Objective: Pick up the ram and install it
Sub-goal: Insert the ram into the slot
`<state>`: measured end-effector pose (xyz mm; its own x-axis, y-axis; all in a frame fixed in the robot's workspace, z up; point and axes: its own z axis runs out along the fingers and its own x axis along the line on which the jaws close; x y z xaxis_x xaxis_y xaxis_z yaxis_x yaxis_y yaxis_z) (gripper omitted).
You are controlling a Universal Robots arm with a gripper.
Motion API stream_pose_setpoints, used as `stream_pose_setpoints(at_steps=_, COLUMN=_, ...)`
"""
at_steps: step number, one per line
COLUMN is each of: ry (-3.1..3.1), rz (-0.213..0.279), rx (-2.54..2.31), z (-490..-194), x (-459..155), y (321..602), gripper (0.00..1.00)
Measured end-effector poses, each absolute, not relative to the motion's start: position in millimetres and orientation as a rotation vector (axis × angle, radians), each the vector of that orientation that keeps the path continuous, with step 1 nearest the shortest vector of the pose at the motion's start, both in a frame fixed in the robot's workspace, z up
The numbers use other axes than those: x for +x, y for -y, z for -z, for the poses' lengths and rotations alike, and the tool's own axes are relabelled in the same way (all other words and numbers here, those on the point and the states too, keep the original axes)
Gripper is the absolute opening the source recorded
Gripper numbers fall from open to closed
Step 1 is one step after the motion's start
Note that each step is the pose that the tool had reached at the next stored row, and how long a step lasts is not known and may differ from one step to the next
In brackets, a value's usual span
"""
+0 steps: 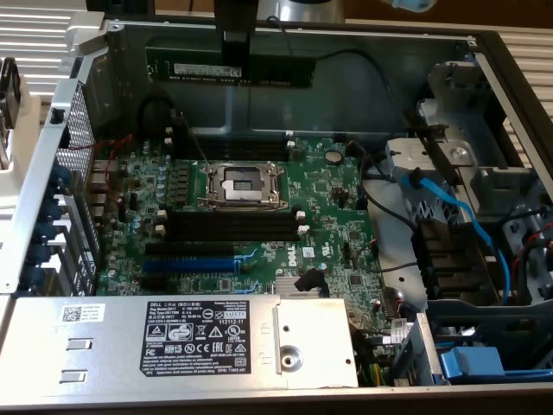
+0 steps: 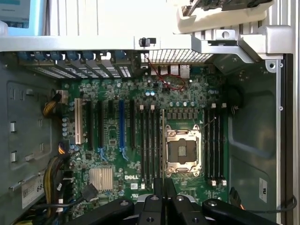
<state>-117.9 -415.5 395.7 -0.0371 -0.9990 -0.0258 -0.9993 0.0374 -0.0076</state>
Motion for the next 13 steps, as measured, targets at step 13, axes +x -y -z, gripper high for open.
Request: stream_pose_setpoints(at_steps=13, ry=-2.227, rz=-0.041, rx=-2.153, z=-386.0, x=-118.7, y=418.7, gripper=0.12)
